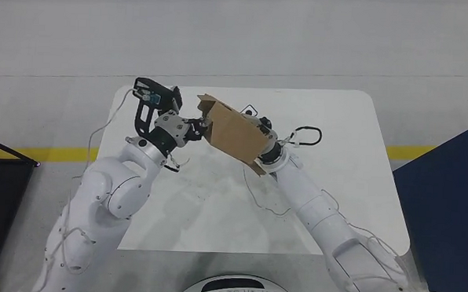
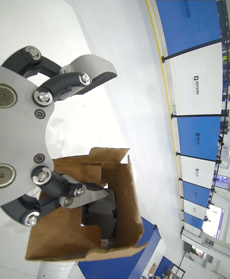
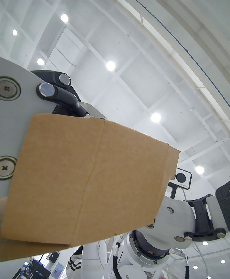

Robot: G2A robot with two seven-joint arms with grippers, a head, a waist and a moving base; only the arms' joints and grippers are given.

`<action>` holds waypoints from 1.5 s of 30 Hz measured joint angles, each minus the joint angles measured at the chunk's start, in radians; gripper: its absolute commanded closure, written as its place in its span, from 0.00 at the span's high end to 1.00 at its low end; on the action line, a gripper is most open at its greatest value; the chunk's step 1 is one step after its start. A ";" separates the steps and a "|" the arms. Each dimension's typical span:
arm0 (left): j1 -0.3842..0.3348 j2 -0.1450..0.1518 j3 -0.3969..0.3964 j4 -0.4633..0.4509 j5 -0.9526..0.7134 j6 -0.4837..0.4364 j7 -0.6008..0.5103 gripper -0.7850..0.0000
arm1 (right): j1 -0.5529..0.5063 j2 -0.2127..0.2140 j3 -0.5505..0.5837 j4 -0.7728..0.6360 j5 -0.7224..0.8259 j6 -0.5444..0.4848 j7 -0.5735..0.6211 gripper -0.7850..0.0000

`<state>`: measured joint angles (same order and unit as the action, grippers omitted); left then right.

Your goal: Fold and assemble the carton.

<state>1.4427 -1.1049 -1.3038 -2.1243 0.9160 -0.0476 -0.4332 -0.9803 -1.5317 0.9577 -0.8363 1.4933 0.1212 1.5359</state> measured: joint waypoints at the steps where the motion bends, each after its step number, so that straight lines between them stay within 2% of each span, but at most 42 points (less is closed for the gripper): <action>1: 0.009 0.001 -0.019 -0.003 -0.027 -0.006 0.005 1.00 | -0.002 0.000 0.003 -0.003 0.000 0.000 0.000 0.00; 8: 0.094 0.011 -0.201 -0.008 -0.164 -0.055 0.039 1.00 | -0.008 0.000 0.009 -0.011 0.001 -0.001 0.000 0.00; 12: 0.115 0.012 -0.248 0.028 -0.190 -0.072 0.046 1.00 | -0.019 0.001 0.015 -0.034 0.005 0.003 -0.021 0.00; 16: 0.097 0.009 -0.224 0.063 -0.192 -0.064 0.048 1.00 | -0.050 0.006 0.031 -0.088 0.008 0.047 -0.047 0.00; 22: 0.029 0.000 -0.125 0.081 -0.142 -0.034 0.046 1.00 | -0.070 0.008 0.043 -0.113 0.001 0.088 -0.053 0.00; 27: -0.002 -0.005 -0.068 0.068 -0.131 -0.062 0.030 1.00 | -0.078 0.006 0.053 -0.109 0.015 0.093 -0.064 0.00; 38: -0.015 -0.006 -0.050 0.062 -0.107 -0.091 -0.006 1.00 | -0.086 -0.003 0.055 -0.101 -0.001 0.084 -0.074 0.00; 45: -0.027 -0.007 -0.046 0.053 -0.093 -0.065 -0.046 1.00 | -0.085 -0.006 0.048 -0.107 -0.035 0.087 -0.081 0.00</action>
<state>1.4159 -1.1120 -1.3503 -2.0718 0.8235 -0.1126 -0.4792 -1.0651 -1.5379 1.0061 -0.9430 1.4587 0.2081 1.4548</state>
